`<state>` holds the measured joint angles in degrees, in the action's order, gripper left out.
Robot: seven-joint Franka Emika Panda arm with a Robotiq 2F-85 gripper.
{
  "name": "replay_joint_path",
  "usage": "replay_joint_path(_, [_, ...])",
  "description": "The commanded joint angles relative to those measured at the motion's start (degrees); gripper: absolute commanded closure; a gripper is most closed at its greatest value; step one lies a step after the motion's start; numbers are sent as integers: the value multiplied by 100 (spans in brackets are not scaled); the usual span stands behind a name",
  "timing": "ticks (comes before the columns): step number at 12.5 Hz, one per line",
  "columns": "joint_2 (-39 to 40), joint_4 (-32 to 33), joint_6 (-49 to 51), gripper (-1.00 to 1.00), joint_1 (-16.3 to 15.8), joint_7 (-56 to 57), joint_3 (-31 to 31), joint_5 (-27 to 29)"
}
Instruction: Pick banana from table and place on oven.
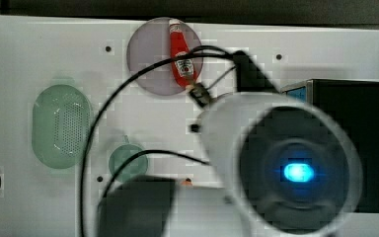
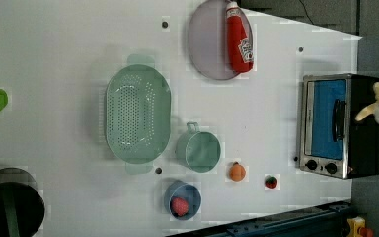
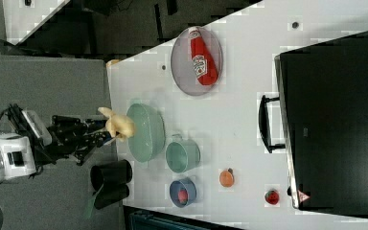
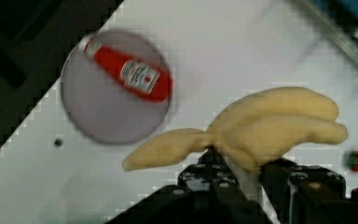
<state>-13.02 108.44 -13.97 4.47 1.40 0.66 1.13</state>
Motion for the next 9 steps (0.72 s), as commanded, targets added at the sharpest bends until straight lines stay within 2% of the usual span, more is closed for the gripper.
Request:
replay_joint_path(1, [593,201,97,53,379,775,1060,-193])
replay_joint_path(5, [1456,-174,-495,53,393,2356,2133,-258])
replay_joint_path(9, [2355,-557,-1000,53,398,3397,2736,-259])
